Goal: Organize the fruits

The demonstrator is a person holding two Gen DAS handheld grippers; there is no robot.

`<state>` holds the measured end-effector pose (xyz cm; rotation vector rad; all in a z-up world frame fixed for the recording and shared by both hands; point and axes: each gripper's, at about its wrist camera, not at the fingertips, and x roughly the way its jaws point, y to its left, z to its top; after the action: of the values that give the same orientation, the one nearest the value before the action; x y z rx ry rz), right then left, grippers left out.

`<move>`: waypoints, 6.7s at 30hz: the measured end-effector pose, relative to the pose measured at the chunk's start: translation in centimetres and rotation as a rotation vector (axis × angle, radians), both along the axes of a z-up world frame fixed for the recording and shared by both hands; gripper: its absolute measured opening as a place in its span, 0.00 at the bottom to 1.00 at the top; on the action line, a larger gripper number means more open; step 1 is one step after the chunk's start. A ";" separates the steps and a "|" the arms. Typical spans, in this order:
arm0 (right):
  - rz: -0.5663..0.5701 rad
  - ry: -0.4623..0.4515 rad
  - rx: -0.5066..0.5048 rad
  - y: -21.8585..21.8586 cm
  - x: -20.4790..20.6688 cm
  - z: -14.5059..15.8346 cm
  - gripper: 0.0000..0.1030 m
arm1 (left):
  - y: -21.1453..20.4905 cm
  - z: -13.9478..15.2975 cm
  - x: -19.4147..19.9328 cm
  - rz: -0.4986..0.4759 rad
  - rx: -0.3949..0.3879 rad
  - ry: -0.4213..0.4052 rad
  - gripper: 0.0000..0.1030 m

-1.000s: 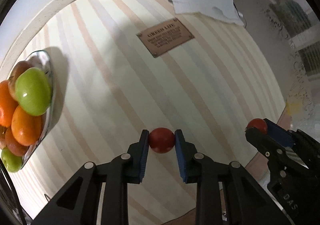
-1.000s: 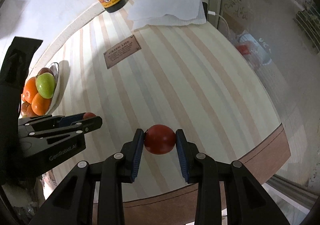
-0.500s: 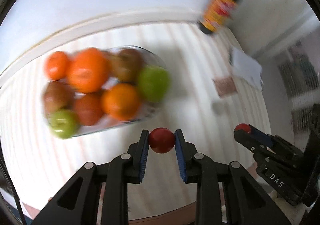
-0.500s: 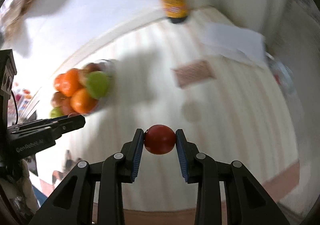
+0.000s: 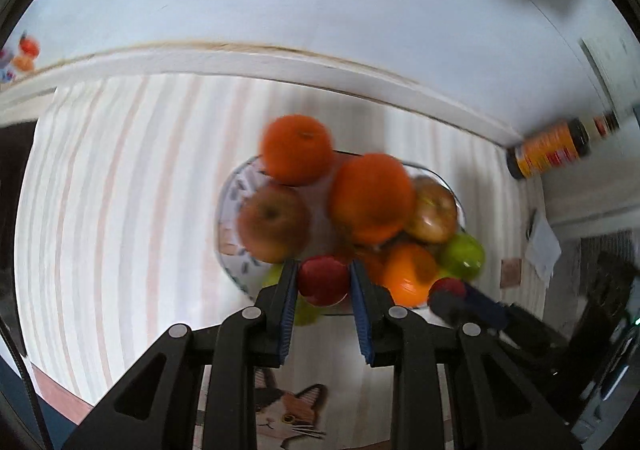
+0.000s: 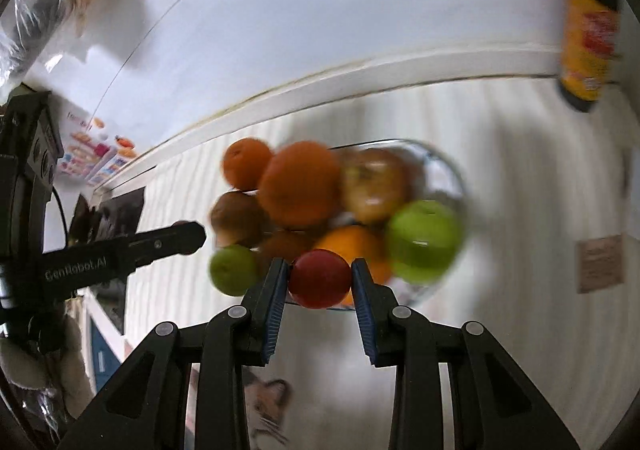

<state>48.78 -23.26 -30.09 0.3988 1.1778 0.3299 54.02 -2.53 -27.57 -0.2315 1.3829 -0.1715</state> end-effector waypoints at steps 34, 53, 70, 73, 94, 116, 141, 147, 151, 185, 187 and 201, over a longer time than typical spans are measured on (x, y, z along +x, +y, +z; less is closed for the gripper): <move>0.194 -0.211 -0.393 8.5 -3.7 -4.0 0.34 | 6.9 -8.6 0.6 0.208 -0.258 0.188 0.23; 0.229 -0.378 -0.591 11.9 -5.1 -6.0 0.59 | 7.7 -9.8 0.7 0.217 -0.258 0.253 0.33; -0.118 -0.245 -0.377 1.9 -8.5 3.3 0.92 | 5.7 0.6 -7.6 0.017 0.108 -0.086 0.93; -0.148 -0.214 -0.387 1.1 -10.7 4.9 0.95 | 5.1 2.6 -10.4 -0.007 0.140 -0.147 0.95; -0.206 -0.373 -0.419 3.0 -29.6 22.2 0.96 | 3.0 18.0 -29.1 -0.003 0.183 -0.520 0.95; -0.115 -0.483 -0.379 0.2 -39.0 26.3 0.97 | -0.1 20.9 -39.3 0.097 0.225 -0.602 0.95; -0.134 -0.362 -0.399 -0.4 -27.4 23.6 0.97 | 1.2 18.6 -28.3 0.095 0.305 -0.505 1.00; -0.122 -0.321 -0.411 0.3 -24.9 22.1 0.97 | 0.9 17.1 -26.5 0.080 0.309 -0.463 1.00; -0.114 -0.306 -0.417 0.7 -24.2 21.5 0.97 | 0.7 16.5 -26.1 0.071 0.298 -0.442 1.00; -0.093 -0.297 -0.427 1.4 -23.5 21.4 0.97 | 0.9 16.9 -25.8 0.082 0.286 -0.457 1.00; -0.090 -0.296 -0.429 1.5 -23.4 21.4 0.97 | 1.0 16.8 -25.7 0.083 0.287 -0.453 1.00; -0.074 -0.287 -0.427 1.9 -22.7 20.9 0.97 | 1.4 16.6 -25.5 0.089 0.293 -0.458 1.00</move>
<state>26.05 -21.33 -9.21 0.0187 0.9179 0.0616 28.48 -1.17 -10.99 -0.0048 0.9252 0.0524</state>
